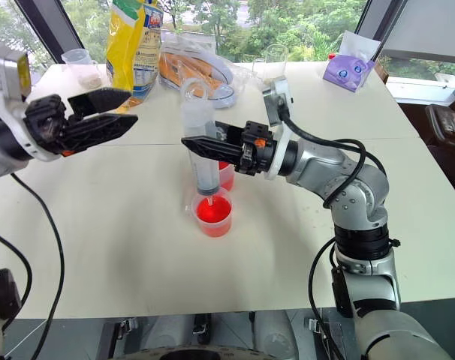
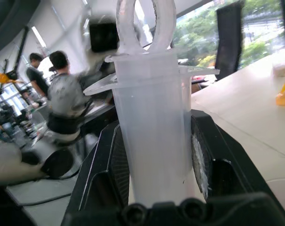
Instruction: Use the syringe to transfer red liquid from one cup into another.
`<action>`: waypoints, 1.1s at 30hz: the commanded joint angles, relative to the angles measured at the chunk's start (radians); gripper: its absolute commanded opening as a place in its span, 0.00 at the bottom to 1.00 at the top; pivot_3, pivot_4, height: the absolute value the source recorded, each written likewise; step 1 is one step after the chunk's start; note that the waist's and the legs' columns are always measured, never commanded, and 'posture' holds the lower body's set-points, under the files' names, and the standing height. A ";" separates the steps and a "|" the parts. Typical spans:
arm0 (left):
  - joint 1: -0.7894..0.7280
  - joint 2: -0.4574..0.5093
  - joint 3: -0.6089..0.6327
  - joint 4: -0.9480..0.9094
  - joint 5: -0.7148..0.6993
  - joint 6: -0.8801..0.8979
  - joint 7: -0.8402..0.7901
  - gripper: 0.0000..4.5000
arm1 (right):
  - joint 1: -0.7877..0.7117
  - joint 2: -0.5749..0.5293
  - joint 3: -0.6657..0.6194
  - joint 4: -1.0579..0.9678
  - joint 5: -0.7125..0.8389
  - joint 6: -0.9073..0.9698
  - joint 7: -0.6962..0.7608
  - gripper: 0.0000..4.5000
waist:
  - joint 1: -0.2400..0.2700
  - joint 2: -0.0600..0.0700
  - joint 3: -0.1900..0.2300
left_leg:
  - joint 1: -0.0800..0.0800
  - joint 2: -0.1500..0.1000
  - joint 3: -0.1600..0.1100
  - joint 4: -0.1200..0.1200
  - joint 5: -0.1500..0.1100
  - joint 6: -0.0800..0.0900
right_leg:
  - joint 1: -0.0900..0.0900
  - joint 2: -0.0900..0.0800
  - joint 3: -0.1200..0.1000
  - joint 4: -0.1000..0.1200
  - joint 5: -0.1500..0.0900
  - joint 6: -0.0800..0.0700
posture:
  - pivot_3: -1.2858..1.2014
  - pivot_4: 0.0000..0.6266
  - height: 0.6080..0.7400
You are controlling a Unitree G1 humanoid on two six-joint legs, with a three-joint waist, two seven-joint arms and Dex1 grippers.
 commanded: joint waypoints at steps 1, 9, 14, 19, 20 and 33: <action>0.052 0.006 0.024 -0.086 -0.010 -0.029 0.001 0.99 | -0.137 -0.040 -0.116 0.127 0.046 0.073 -0.118 0.31 | 0.000 0.000 0.000 | 0.000 0.000 0.000 0.000 0.000 0.000 | 0.000 0.000 0.000 0.000 0.000 0.000 | 0.52 0.24 1.00; 0.191 -0.015 0.016 -0.198 0.000 -0.068 0.031 0.99 | -0.317 -0.231 -0.051 0.580 -0.159 0.353 -0.258 0.31 | 0.000 0.000 0.000 | 0.000 0.000 0.001 -0.001 -0.001 0.001 | 0.000 -0.004 0.001 -0.002 -0.002 -0.005 | 0.52 0.24 1.00; 0.236 -0.022 0.010 -0.240 -0.007 -0.081 0.055 0.99 | -0.290 -0.267 0.048 0.710 -0.290 0.432 -0.234 0.31 | -0.004 0.000 0.000 | -0.002 0.000 0.002 -0.002 -0.001 0.001 | -0.002 -0.002 0.001 -0.002 -0.002 -0.005 | 0.52 0.24 1.00; 0.263 -0.029 0.007 -0.273 -0.023 -0.083 0.083 0.99 | -0.264 -0.249 0.096 0.777 -0.388 0.471 -0.232 0.31 | -0.003 0.000 0.000 | -0.002 0.000 0.002 -0.002 -0.001 0.001 | -0.002 -0.001 0.001 -0.001 -0.001 -0.003 | 0.52 0.24 1.00; 0.268 -0.028 0.006 -0.278 -0.025 -0.082 0.086 0.99 | -0.258 -0.243 0.100 0.786 -0.403 0.475 -0.231 0.31 | -0.003 0.000 0.000 | -0.002 0.000 0.002 -0.002 -0.001 0.001 | -0.002 0.000 0.001 -0.002 -0.001 -0.002 | 0.52 0.24 1.00; 0.290 -0.008 -0.011 -0.305 -0.030 -0.082 0.091 1.00 | -0.205 -0.218 0.105 0.716 -0.490 0.463 -0.164 0.99 | -0.001 0.000 0.000 | -0.001 0.000 0.001 -0.001 -0.001 0.001 | 0.000 0.000 0.001 -0.002 0.000 -0.001 | 0.52 0.24 1.00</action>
